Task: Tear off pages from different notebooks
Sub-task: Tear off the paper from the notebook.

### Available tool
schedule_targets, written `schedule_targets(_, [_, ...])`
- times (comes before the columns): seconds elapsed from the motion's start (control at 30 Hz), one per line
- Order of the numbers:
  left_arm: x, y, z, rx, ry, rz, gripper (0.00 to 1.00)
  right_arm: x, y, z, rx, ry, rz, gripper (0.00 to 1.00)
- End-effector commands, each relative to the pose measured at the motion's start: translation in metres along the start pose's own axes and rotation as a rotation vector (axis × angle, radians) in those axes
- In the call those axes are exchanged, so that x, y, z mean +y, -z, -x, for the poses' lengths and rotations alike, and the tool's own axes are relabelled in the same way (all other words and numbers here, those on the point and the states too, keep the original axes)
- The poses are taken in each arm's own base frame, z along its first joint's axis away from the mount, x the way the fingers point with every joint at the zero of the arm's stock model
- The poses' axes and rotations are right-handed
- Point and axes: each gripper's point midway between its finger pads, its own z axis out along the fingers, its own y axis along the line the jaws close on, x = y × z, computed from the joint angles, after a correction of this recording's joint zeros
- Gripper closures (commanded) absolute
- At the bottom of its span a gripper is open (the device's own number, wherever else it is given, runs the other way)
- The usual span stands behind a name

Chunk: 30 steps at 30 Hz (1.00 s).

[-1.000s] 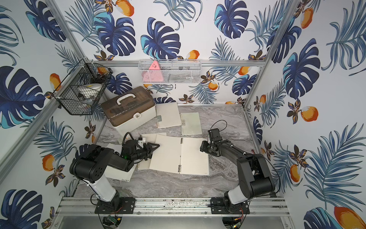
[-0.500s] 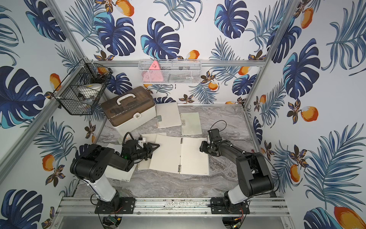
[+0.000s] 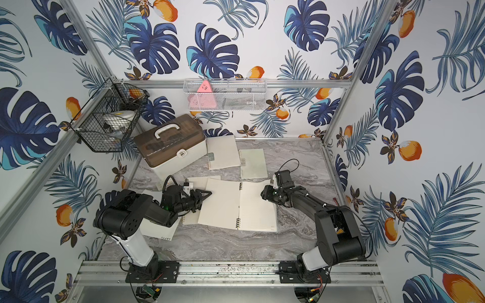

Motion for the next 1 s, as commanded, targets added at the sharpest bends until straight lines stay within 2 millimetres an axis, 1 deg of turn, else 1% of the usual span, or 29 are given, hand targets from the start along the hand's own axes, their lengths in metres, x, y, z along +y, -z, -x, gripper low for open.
schedule_targets(0.0, [-0.011, 0.0, 0.002, -0.004, -0.018, -0.044, 0.54, 0.013, -0.006, -0.002, 0.018, -0.025, 0.082, 0.42])
schedule_targets(0.13, [-0.012, 0.001, 0.002, -0.002, -0.021, -0.045, 0.55, 0.019, -0.008, -0.004, 0.03, -0.056, 0.13, 0.41])
schedule_targets(0.2, [-0.013, 0.001, 0.001, -0.002, -0.021, -0.047, 0.55, 0.022, -0.008, -0.003, 0.033, -0.064, 0.148, 0.39])
schedule_targets(0.27, [-0.014, 0.001, 0.002, -0.003, -0.023, -0.05, 0.56, 0.022, -0.01, -0.001, 0.037, -0.058, 0.139, 0.39])
schedule_targets(0.3, [-0.015, 0.001, 0.002, -0.002, -0.022, -0.051, 0.58, 0.018, -0.011, 0.002, 0.034, -0.05, 0.109, 0.45])
schedule_targets(0.43, [-0.02, 0.002, 0.001, 0.001, -0.021, -0.065, 0.61, -0.001, -0.011, 0.017, 0.009, 0.006, -0.046, 0.78])
schedule_targets(0.47, [-0.022, 0.002, 0.001, 0.001, -0.019, -0.072, 0.61, -0.004, -0.012, 0.019, 0.014, 0.016, -0.069, 0.83])
schedule_targets(0.5, [-0.024, 0.002, 0.001, 0.005, -0.016, -0.081, 0.63, -0.005, -0.012, 0.023, 0.014, 0.027, -0.089, 0.85])
schedule_targets(0.57, [-0.03, 0.003, 0.001, 0.005, -0.02, -0.097, 0.66, -0.003, -0.017, 0.025, 0.042, 0.049, -0.092, 0.84])
schedule_targets(0.63, [-0.033, 0.003, 0.002, 0.007, -0.023, -0.101, 0.67, 0.001, -0.025, 0.027, 0.067, 0.055, -0.066, 0.76])
schedule_targets(0.7, [-0.034, 0.003, 0.002, 0.008, -0.025, -0.094, 0.68, 0.014, -0.032, 0.029, 0.094, 0.053, 0.003, 0.54])
schedule_targets(0.73, [-0.034, 0.004, 0.001, 0.011, -0.028, -0.093, 0.68, 0.019, -0.034, 0.032, 0.094, 0.049, 0.027, 0.54])
schedule_targets(0.77, [-0.036, 0.003, 0.001, 0.011, -0.03, -0.094, 0.67, 0.023, -0.035, 0.035, 0.09, 0.048, 0.046, 0.56])
schedule_targets(0.9, [-0.035, 0.003, 0.002, 0.017, -0.032, -0.08, 0.67, 0.039, -0.026, 0.05, 0.032, 0.075, 0.079, 0.82])
schedule_targets(0.97, [-0.036, 0.001, 0.003, 0.018, -0.036, -0.075, 0.68, 0.05, -0.021, 0.051, 0.015, 0.121, 0.083, 0.91])
